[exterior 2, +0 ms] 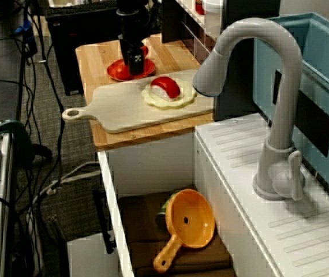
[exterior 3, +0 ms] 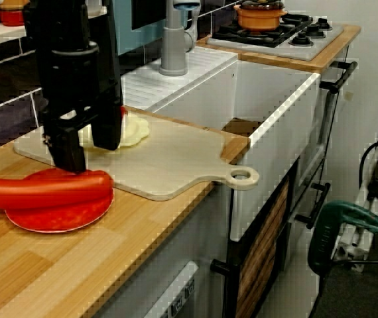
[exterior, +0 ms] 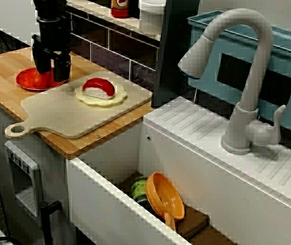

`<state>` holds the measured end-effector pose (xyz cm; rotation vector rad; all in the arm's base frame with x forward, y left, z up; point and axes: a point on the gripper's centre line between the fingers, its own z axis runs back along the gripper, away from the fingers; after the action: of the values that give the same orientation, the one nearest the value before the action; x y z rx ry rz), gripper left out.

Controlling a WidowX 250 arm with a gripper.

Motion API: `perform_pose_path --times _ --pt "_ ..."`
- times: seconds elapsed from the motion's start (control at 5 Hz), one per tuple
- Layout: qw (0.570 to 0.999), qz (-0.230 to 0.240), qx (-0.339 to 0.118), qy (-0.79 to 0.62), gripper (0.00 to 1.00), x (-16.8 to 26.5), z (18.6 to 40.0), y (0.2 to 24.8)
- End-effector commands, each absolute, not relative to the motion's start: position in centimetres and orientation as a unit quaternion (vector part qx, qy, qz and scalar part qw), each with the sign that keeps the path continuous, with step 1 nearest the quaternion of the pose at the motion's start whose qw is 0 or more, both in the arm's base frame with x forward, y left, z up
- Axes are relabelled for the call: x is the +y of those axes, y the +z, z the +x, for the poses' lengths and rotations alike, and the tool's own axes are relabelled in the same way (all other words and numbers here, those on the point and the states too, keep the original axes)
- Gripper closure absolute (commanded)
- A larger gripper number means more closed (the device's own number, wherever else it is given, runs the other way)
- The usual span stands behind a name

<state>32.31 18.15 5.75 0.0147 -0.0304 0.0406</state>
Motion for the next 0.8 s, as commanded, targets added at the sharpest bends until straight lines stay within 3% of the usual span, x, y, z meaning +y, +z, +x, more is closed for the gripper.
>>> perform_pose_path --times 0.0,0.6 --pt "0.996 0.008 -0.059 -0.069 0.0 17.2 32.9 11.5" --pt "0.975 -0.01 -0.104 -0.198 0.0 14.1 30.1 12.3"
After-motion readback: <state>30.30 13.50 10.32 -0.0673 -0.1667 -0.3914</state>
